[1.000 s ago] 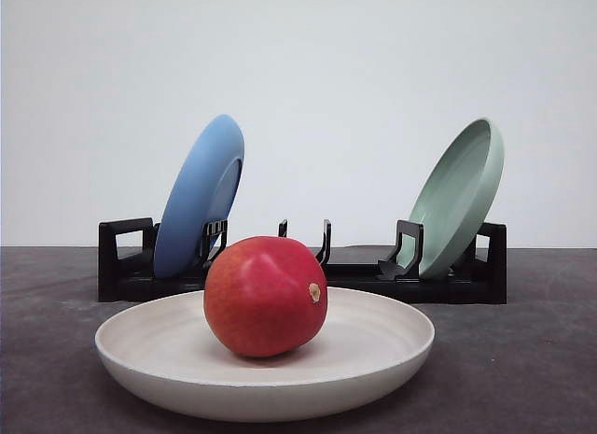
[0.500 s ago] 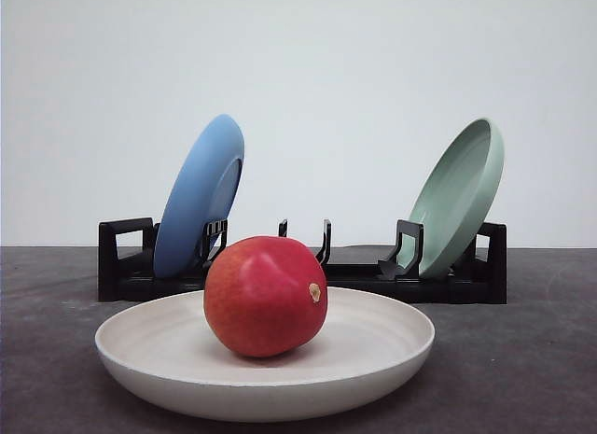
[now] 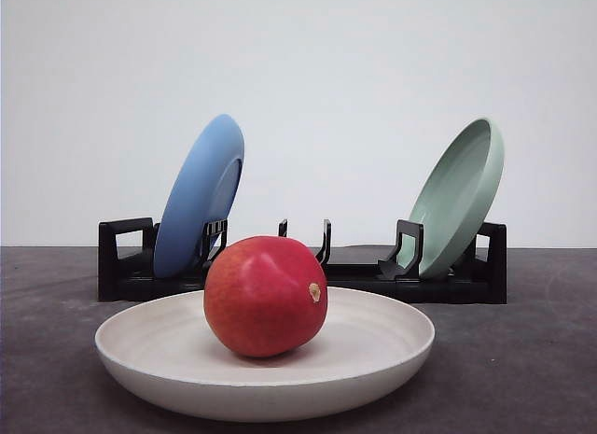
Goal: Place pomegranate in white plate
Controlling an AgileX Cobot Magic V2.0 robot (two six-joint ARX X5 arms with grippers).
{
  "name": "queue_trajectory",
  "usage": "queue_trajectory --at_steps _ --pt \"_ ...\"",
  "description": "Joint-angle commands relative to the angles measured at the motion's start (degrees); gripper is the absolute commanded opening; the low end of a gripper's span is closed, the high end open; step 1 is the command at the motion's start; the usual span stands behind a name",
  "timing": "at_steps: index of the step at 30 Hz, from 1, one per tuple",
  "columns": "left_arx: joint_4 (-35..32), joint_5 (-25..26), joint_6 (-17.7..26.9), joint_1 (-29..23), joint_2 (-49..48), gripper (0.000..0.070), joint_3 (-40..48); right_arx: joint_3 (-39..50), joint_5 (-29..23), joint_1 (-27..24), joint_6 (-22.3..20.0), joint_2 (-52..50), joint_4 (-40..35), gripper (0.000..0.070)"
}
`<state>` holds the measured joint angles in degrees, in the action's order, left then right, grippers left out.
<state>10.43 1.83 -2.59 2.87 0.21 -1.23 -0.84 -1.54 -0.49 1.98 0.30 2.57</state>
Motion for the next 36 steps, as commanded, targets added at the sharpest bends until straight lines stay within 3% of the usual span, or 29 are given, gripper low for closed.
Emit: queue_trajectory --at_steps 1,36 --pt "0.3 0.1 0.2 0.0 0.0 0.0 0.5 0.2 0.0 -0.1 0.8 -0.1 -0.4 0.0022" --pt "0.3 0.1 0.2 0.0 0.0 0.0 0.5 0.2 0.0 -0.1 0.8 -0.1 -0.4 0.0022"
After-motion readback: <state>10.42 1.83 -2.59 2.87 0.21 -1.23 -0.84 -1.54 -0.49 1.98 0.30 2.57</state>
